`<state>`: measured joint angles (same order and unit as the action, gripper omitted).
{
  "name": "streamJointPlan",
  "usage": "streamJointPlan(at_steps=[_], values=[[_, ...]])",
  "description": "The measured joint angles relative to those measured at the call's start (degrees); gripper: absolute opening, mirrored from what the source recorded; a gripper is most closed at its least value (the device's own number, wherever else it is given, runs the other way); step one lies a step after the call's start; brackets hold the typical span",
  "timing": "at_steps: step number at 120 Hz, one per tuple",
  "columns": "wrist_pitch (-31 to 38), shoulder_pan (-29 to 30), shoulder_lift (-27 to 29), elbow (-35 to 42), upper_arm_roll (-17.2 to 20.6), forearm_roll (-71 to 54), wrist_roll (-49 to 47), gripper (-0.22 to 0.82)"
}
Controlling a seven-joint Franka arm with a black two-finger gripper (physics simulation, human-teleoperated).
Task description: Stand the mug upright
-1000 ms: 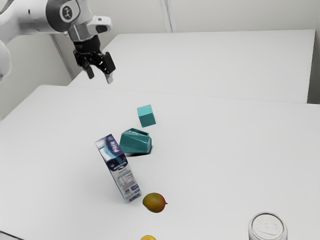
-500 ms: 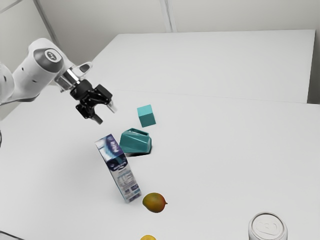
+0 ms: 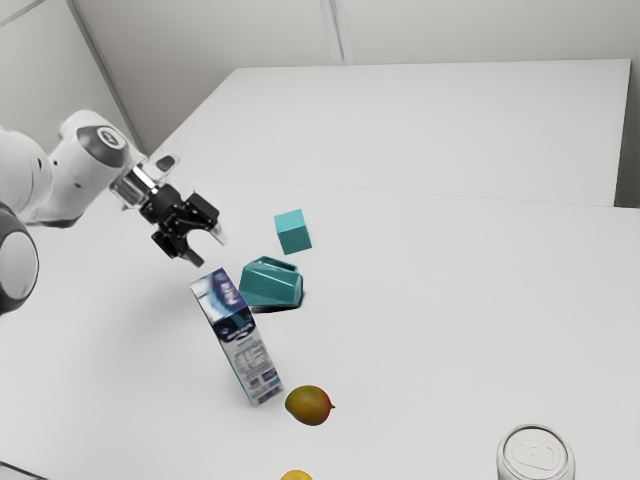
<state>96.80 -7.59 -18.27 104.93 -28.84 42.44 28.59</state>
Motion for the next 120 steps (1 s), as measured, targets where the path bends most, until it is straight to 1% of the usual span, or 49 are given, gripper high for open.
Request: streamJointPlan(at_steps=[33,70,81,85,89,107,120], values=[[0.0,-0.1,-3.9,0.5,1.5,6.3,3.3,0.60],[1.3,-0.1,-6.7,0.6,3.5,10.9,5.5,0.60],[1.8,-0.1,-7.2,0.6,4.1,11.9,5.9,0.59],[1.9,-0.1,-7.3,0.6,4.4,12.1,6.1,0.56],[2.1,-0.1,-7.4,0.6,4.6,12.3,6.2,0.52],[2.5,-0.1,-7.3,0.6,5.1,13.2,6.1,0.25],[2.6,-0.1,-7.0,0.5,6.0,13.6,6.0,0.12]])
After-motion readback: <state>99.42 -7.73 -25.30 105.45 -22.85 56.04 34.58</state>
